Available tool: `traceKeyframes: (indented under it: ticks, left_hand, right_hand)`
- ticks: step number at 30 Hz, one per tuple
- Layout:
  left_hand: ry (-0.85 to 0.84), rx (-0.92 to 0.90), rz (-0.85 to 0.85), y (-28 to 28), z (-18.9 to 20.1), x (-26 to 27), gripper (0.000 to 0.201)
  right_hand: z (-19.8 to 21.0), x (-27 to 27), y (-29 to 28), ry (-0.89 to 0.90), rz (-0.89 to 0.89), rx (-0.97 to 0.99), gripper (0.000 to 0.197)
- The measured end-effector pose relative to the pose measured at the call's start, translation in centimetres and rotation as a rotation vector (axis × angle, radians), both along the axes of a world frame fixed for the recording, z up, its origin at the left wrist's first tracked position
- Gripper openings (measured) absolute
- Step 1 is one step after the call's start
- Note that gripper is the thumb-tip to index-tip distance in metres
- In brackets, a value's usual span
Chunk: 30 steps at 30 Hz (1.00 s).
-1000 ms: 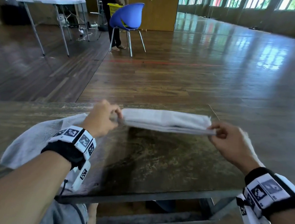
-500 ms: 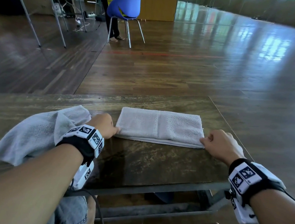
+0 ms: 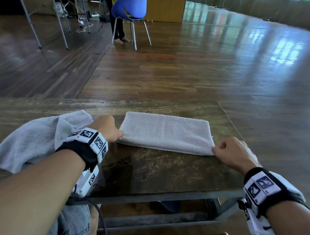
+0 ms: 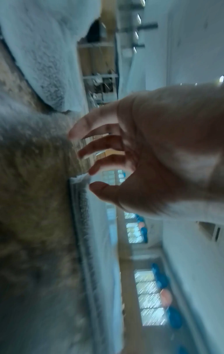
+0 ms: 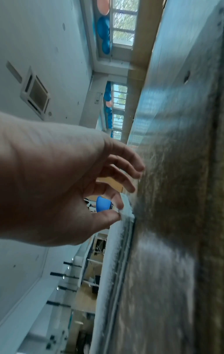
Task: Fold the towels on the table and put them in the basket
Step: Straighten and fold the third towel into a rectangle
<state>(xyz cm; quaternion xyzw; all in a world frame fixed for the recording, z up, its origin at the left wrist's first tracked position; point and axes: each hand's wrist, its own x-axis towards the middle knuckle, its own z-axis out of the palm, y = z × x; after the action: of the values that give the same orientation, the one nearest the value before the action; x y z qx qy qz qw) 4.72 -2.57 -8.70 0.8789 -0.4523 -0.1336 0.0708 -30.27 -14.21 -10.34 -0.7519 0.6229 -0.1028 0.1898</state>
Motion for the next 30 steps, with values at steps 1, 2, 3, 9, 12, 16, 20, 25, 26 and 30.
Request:
traceKeyframes:
  ticks: [1, 2, 3, 9, 12, 16, 20, 25, 26, 30]
  left_hand:
    - [-0.036, -0.003, -0.022, 0.0, -0.2, -0.2, 0.037]
    - [-0.083, -0.035, -0.066, 0.0, -0.2, -0.4, 0.028]
    - [-0.119, -0.091, -0.129, 0.0, -0.2, -0.7, 0.019]
    - [0.029, -0.123, -0.535, -0.6, -0.8, -3.4, 0.025]
    - [0.033, 0.006, -0.542, -0.8, -1.4, -3.9, 0.028]
    - [0.032, 0.075, -0.564, -0.9, -1.1, -4.0, 0.030]
    - [0.019, -0.016, -0.615, -0.5, -1.4, -4.8, 0.038]
    - [-0.011, -0.077, -0.590, 0.3, -2.4, -6.6, 0.038]
    - [0.005, -0.005, -0.567, 0.6, -2.7, -6.8, 0.046]
    - [-0.029, 0.040, -0.548, 2.3, -3.3, -7.7, 0.053]
  right_hand:
    - [-0.2, 0.1, 0.1, 0.020, 0.008, -0.030, 0.031]
    - [-0.2, 0.3, 0.2, 0.037, 0.015, -0.082, 0.022]
    - [-0.3, 0.5, 0.3, 0.041, 0.031, -0.140, 0.016]
    - [-1.1, 2.5, 1.0, -0.032, 0.476, -0.158, 0.030]
    - [-1.6, 3.3, 1.5, 0.042, 0.556, -0.057, 0.032]
    - [-1.0, 3.8, 1.6, 0.095, 0.490, -0.079, 0.031]
    - [-1.3, 4.5, 2.3, 0.018, 0.528, -0.158, 0.048]
    - [-2.6, 7.1, 4.7, -0.068, 0.661, -0.285, 0.037]
    - [-3.3, 7.5, 5.3, -0.031, 0.673, -0.230, 0.044]
    - [-5.3, 7.3, 7.6, 0.003, 0.662, -0.171, 0.052]
